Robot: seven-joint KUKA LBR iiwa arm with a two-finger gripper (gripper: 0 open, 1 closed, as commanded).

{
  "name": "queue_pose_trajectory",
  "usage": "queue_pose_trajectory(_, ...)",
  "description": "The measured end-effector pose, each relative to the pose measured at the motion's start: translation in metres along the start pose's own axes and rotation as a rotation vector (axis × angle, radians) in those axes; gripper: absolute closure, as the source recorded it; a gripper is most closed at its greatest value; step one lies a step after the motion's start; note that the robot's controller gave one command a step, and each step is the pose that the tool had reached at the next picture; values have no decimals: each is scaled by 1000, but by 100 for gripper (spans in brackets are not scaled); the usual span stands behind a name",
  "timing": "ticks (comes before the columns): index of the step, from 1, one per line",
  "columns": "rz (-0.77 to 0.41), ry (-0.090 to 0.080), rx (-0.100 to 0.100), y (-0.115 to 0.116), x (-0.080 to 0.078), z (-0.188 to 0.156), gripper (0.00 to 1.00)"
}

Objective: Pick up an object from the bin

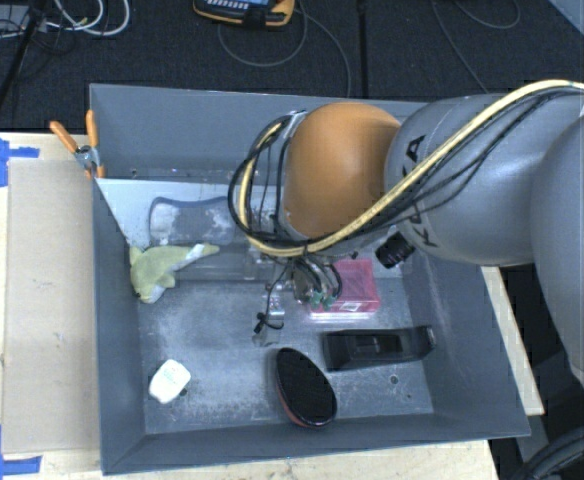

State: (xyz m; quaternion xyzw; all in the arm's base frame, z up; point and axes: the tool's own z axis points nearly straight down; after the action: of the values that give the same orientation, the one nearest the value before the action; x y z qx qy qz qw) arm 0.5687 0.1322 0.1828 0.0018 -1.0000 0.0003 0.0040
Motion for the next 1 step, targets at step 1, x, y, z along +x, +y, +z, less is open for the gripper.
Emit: queue_pose_trajectory(1, 3, -6, -1, -1, -1, -5, 0)
